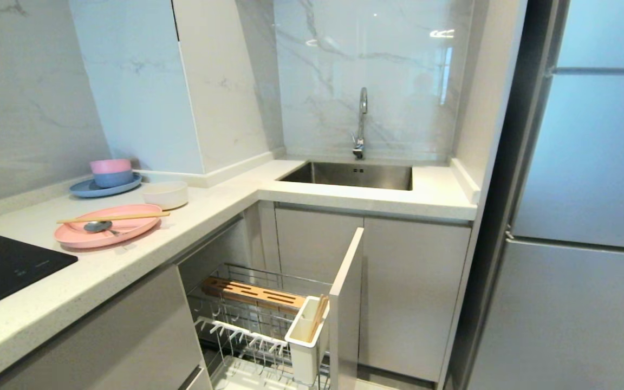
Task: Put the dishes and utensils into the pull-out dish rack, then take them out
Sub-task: Pick up the bowl and place it in the cupboard
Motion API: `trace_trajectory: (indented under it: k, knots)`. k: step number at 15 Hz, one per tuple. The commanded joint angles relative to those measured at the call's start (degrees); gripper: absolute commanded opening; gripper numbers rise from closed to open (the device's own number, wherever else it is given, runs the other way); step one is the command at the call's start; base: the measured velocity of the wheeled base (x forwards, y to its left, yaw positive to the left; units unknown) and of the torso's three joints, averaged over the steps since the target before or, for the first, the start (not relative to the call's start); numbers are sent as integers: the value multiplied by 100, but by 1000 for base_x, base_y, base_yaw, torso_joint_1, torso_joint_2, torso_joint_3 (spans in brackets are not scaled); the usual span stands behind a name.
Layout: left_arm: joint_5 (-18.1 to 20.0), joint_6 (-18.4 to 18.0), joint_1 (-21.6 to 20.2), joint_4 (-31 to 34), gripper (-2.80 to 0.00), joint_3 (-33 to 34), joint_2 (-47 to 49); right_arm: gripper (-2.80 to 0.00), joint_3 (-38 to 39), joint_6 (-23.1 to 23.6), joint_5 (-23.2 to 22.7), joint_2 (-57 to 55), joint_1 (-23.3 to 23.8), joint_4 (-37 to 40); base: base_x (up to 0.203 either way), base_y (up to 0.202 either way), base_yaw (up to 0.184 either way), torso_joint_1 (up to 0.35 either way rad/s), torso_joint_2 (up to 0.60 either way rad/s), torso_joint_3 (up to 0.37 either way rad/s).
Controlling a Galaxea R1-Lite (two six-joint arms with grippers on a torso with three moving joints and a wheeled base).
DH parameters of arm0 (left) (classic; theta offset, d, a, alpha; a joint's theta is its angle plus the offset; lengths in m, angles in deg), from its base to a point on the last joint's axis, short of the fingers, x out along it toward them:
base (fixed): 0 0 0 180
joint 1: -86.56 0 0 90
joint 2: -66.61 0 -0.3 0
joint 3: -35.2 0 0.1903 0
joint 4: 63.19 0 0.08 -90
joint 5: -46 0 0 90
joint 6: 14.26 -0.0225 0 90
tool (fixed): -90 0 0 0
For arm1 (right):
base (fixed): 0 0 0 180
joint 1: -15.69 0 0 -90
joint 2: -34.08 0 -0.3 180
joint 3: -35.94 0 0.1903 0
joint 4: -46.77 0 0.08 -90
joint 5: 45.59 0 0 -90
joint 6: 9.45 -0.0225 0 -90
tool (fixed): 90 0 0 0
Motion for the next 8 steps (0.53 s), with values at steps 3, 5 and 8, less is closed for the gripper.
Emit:
trace_trajectory:
  k: [3, 5, 8]
  knots:
    - [-5, 45, -2, -4, -280, 0, 5, -280, 9, -3, 1, -5, -1, -1, 0, 0, 0, 0, 0, 0]
    - [-5, 45, -2, -4, -280, 0, 5, -280, 9, -3, 1, -5, -1, -1, 0, 0, 0, 0, 0, 0]
    - [-5, 45, -2, -4, -280, 0, 5, -280, 9, -3, 1, -5, -1, -1, 0, 0, 0, 0, 0, 0]
